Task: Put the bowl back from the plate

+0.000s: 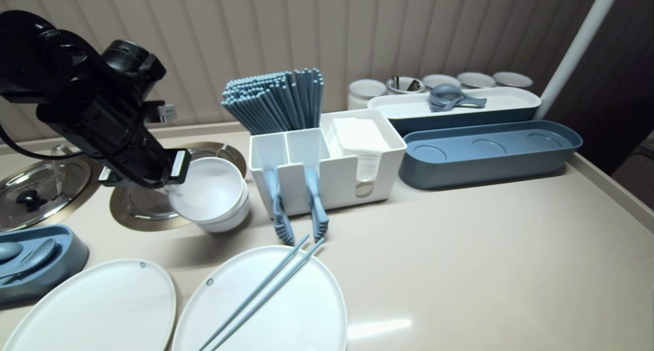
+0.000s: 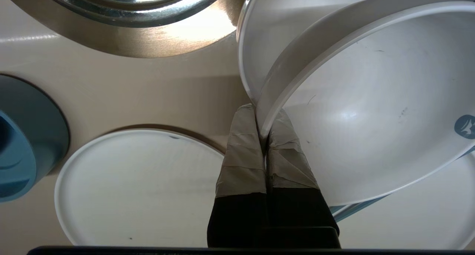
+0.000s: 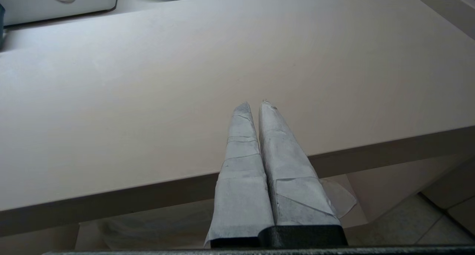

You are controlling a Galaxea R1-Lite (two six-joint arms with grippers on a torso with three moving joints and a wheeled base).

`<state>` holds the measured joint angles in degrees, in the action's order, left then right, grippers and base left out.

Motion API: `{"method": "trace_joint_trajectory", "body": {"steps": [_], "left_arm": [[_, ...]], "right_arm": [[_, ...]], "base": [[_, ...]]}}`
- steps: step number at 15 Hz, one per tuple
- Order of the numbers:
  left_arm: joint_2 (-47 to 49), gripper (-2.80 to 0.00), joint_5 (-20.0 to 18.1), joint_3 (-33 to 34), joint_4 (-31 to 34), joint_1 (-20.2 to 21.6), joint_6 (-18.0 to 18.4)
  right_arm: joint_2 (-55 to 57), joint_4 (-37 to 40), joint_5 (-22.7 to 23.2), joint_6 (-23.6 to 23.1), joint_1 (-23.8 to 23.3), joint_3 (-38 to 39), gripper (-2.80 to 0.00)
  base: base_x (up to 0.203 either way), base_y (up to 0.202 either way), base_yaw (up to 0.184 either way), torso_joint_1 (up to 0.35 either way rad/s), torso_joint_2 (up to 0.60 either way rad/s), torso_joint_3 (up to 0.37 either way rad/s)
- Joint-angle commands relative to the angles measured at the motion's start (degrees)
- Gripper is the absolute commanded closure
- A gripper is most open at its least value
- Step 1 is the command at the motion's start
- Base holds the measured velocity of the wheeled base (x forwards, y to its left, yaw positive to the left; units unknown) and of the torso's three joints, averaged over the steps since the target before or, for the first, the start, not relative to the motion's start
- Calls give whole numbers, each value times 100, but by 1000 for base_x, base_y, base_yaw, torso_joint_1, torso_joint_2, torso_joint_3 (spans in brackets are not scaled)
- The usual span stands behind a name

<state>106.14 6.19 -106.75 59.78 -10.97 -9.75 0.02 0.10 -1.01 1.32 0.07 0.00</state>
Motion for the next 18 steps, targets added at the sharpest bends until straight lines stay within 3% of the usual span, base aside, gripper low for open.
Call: {"method": "trace_joint_trajectory", "body": {"steps": [1,5,13,14,15,18], "left_arm": [[29,0,5,-12,33,-1,-16],[96,0,80,-65,-454,-1,-470],[161,0,80,-12,-222,-1,-317],[161,-82,75,-12,-204,-1,-290],[174,-280,75,-20,-213,-1,-294],[126,-280,66,-65,-221,-1,-317]], "right_arm": [[1,-1,-4,0,1,0,0],[-2,-1,0,0,1,0,0],[-2,-1,0,0,5,0,0],[-2,-1,2,0,1,0,0],[-2,-1,-4,0,1,0,0],[-2,-1,-4,0,1,0,0]], "base": [[0,0,0,0,0,0],[0,0,0,0,0,0],[0,0,0,0,0,0],[0,0,0,0,0,0],[0,0,0,0,0,0],[0,0,0,0,0,0]]}}
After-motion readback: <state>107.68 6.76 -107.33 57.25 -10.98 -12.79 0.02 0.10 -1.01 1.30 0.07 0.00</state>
